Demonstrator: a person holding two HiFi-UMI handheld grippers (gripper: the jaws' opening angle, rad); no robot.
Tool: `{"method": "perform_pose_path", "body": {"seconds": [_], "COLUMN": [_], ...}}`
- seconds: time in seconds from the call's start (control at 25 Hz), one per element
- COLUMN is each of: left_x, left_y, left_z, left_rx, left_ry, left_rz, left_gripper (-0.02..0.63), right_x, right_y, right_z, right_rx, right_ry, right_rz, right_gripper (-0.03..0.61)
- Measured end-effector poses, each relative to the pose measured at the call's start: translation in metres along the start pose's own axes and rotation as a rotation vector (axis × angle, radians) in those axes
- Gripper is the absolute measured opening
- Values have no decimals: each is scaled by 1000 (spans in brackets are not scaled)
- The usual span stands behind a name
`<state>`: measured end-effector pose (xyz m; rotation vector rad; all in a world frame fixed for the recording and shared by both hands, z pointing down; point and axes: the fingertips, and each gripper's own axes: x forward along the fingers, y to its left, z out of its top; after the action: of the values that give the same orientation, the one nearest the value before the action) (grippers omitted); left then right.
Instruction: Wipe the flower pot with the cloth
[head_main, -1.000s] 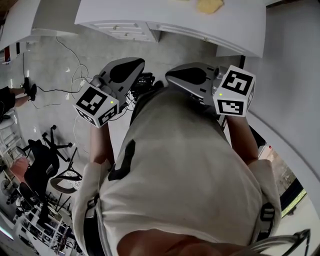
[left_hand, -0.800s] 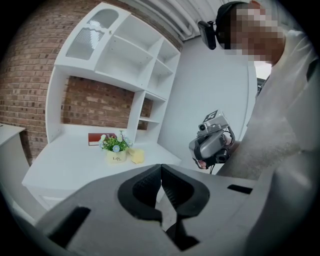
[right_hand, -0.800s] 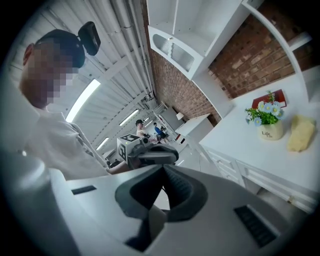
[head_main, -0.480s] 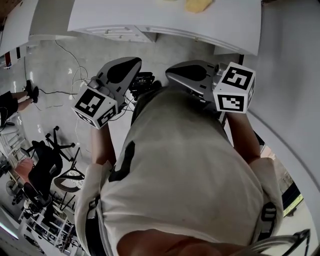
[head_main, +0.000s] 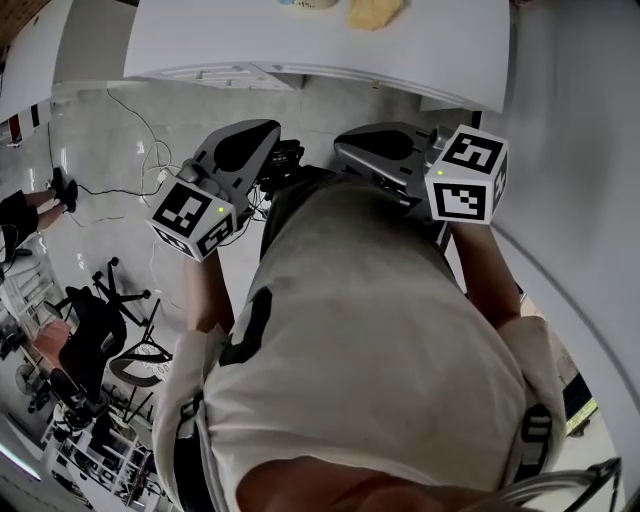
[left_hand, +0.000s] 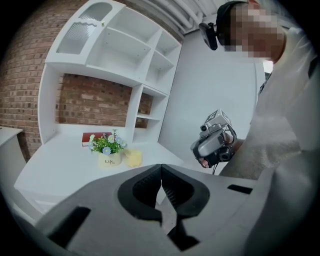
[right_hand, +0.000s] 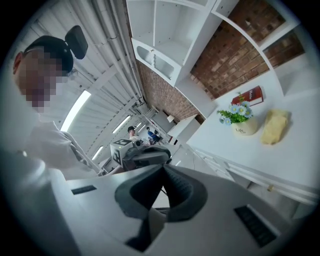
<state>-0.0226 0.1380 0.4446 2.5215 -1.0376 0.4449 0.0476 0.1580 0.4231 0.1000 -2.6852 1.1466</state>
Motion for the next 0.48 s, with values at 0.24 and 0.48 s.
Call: {"method": "perform_pose_path", "body": {"seconds": [0.24, 0.48], "left_x": [7, 4], "left_y": [13, 26], "left_z": [-17, -1], "left_rx": [-9, 5], "left_ry": [34, 28], "left_rz": [5, -22], "left_gripper": [20, 21], "right_x": [10, 16], "right_y": [-23, -26], "right_z": [-3, 15], "right_rx": [79, 111], "right_ry": [-12, -19], "right_rz": [-26, -80], "right_gripper": [8, 9]}}
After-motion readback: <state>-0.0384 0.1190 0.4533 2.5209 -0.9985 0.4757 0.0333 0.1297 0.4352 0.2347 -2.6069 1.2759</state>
